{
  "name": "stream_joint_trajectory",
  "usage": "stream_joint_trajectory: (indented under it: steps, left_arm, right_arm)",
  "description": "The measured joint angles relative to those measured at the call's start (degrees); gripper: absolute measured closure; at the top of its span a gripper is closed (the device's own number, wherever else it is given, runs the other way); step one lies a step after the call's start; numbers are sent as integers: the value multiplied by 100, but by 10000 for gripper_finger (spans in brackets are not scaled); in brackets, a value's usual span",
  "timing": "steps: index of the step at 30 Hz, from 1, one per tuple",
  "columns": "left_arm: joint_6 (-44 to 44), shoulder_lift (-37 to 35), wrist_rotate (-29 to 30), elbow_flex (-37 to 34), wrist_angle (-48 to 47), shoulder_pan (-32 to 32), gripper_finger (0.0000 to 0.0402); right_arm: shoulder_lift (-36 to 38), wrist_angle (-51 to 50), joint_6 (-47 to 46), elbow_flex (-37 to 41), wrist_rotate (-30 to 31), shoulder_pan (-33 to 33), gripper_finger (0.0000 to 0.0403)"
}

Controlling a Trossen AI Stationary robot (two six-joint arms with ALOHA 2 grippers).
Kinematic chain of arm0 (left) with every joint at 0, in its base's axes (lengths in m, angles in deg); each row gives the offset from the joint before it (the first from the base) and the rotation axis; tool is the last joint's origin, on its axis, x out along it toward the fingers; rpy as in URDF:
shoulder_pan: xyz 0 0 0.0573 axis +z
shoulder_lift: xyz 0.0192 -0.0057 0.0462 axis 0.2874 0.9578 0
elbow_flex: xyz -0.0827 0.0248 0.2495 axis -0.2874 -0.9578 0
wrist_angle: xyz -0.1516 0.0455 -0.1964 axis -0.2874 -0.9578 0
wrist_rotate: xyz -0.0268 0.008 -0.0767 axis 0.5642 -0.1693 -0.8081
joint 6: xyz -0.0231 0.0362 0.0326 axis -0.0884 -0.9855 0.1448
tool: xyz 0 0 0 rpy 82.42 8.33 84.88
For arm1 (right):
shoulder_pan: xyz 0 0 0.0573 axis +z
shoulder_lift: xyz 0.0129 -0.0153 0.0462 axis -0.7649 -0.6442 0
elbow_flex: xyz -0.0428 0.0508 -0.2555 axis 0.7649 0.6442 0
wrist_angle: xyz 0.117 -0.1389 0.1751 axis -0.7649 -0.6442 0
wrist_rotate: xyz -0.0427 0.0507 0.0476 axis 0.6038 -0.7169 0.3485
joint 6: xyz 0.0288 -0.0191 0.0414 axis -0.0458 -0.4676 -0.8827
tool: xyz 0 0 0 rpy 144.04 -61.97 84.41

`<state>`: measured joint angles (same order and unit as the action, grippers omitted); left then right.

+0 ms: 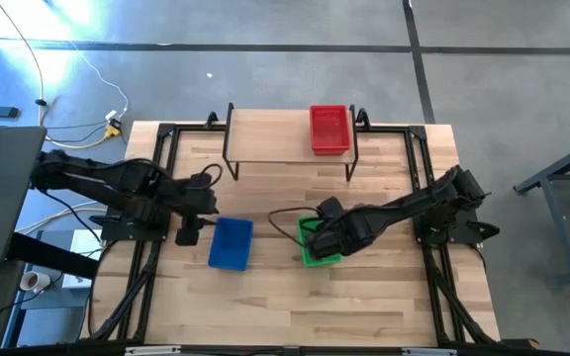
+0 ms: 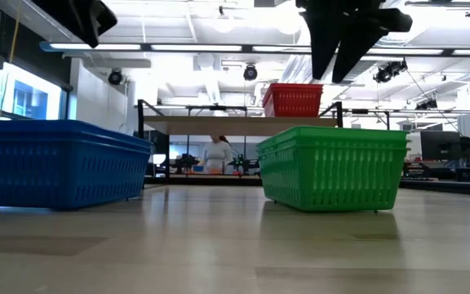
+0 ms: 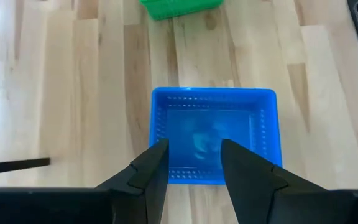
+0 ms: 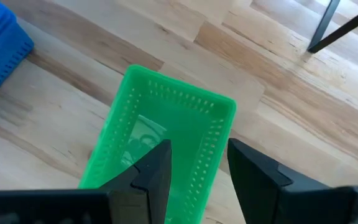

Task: Stack baskets on shelf by color
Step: Put the stacked green baskets on the shelf

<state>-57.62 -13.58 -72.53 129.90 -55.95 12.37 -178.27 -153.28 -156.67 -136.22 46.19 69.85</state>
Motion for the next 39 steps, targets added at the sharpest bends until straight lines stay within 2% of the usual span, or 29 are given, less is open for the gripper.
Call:
stream_joint_trajectory:
  steps: [6,19,25,30,39]
  left_arm:
    - [221,-460,0,-442,173,-258,266]
    - [548,-1374,1,-1089,435,-764,266]
    - [674,-1546,24,-1091,643,-948,266]
    - [670,-1580,102,-1100,817,-1127,266]
    - [1131,-1844,237,-1949,1852,-1463,266]
  right_arm:
    - [0,-10,-263,0,-50,126,258]
    - [0,94,-650,0,-626,148,258]
    - [0,188,-650,0,-839,148,257]
    - [0,16,-641,0,-826,148,240]
    - [0,-686,-154,0,-1090,-4,226]
